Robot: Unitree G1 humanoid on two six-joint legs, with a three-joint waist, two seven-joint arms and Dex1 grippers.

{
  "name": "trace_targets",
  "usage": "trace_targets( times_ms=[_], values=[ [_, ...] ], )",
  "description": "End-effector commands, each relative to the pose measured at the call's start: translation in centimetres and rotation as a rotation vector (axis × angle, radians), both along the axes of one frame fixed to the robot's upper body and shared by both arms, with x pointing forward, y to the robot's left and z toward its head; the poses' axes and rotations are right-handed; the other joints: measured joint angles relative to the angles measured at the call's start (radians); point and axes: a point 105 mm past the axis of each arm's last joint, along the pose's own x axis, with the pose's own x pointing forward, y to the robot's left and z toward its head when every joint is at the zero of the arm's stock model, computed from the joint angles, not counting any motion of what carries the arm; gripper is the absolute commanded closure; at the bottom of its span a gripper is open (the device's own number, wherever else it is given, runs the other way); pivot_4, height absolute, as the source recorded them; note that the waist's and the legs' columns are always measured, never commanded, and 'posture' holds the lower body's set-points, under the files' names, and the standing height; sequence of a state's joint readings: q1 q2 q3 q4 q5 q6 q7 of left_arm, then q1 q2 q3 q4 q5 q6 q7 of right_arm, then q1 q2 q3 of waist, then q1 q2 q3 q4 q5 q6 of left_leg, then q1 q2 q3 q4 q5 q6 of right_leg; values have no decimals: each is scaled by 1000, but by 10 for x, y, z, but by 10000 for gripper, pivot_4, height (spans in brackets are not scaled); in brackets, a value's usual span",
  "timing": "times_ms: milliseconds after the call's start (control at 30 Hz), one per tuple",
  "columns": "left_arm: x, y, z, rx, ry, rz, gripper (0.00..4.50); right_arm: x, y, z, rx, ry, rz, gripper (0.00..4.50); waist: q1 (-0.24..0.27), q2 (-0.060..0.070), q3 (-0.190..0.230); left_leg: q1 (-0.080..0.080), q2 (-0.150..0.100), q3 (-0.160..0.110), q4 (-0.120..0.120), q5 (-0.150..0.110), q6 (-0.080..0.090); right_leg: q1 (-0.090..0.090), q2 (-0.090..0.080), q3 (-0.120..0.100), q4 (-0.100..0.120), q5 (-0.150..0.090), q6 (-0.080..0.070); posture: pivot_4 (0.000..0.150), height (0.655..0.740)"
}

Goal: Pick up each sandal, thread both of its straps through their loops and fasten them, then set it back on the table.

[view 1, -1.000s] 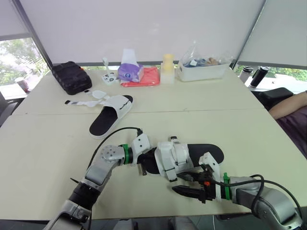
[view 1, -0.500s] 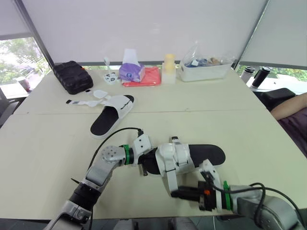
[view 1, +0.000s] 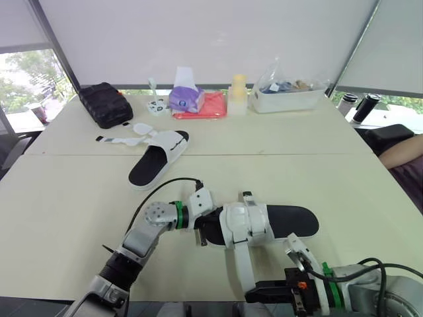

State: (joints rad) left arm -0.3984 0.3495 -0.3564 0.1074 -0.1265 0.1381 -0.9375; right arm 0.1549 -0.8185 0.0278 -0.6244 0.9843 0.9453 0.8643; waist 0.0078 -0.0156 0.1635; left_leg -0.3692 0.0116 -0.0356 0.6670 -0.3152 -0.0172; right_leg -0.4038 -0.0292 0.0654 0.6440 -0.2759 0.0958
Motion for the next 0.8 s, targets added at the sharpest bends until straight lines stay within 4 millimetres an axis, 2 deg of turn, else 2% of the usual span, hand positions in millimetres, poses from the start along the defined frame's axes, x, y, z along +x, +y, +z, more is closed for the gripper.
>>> trace_targets(
  times_ms=[33, 200, 300, 367, 433, 567, 800],
  values=[
    [3, 8, -19, 64, 45, 40, 45000, 17, 14, 52, 210, -64, 25, 44549, -4, 0, 0, 1, 1, 1, 0, 0, 0, 0, 0, 0, 0, 0, 0, 1500, 7400],
    [4, 9, -18, 60, 38, 49, 45000, 42, 17, 86, 389, -26, -24, 44549, 1, 0, 0, 1, 1, 0, 0, 0, 0, 1, 0, 0, 1, 0, -1, 1500, 7400],
    [3, 9, -18, 56, 37, 54, 45000, 66, 19, 90, 425, -3, -115, 44549, 2, 0, 0, -2, 1, 0, 0, 0, 0, -2, -1, 0, 2, 0, 0, 1500, 7400],
    [3, 8, -19, 53, 38, 58, 45000, 84, 19, 85, 429, 28, -191, 44549, 1, 0, 0, -2, 1, 0, 0, 0, 0, -2, -1, 0, 2, 0, 0, 1500, 7400],
    [2, 8, -19, 52, 38, 61, 45000, 92, 19, 78, 407, 52, -220, 44549, -1, 0, 0, -1, 1, 0, 0, 0, 0, -2, -1, 1, 3, 0, 0, 1500, 7400],
    [3, 9, -19, 51, 36, 72, 45000, 96, 17, 73, 407, 105, -253, 44549, -12, 0, 0, -1, 2, 1, 0, 0, 0, -2, -1, 1, 3, 0, 0, 1500, 7400],
    [2, 9, -19, 48, 37, 75, 45000, 92, 19, 60, 350, 141, -269, 44549, -23, 1, 0, 0, 3, 0, 0, 0, 0, -2, 0, 1, 4, 0, -1, 1500, 7400]
  ],
)
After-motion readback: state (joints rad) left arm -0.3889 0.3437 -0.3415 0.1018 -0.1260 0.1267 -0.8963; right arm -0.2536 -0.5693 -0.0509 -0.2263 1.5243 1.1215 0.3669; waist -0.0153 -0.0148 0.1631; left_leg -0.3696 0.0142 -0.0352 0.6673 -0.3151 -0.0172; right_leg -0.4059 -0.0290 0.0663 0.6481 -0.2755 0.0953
